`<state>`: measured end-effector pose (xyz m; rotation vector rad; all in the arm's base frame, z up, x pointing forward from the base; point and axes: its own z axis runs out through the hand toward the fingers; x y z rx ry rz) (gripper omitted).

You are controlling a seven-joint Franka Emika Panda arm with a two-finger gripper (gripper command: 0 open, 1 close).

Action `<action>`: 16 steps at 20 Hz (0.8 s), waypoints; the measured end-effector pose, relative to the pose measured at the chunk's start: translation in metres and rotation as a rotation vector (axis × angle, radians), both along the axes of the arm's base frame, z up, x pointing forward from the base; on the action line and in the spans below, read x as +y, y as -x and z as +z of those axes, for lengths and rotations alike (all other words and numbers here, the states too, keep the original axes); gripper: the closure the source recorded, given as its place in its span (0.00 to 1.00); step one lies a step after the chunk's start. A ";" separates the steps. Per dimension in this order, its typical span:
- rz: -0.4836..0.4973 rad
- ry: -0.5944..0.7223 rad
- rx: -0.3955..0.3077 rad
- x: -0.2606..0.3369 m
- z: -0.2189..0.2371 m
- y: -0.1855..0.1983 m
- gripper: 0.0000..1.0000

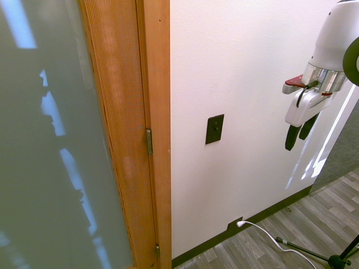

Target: Turn off the light

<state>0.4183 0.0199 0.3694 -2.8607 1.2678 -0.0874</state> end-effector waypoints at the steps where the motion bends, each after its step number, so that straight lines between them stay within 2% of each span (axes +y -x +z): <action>1: 0.000 0.000 0.002 0.000 -0.001 0.000 0.00; 3: 0.003 -0.001 -0.016 0.001 0.001 -0.004 0.00; 9: 0.013 -0.021 -0.152 0.019 -0.001 -0.041 0.00; 13: 0.015 -0.020 -0.198 0.041 -0.003 -0.070 0.00; 16: -0.019 0.000 -0.240 0.052 -0.003 -0.090 0.00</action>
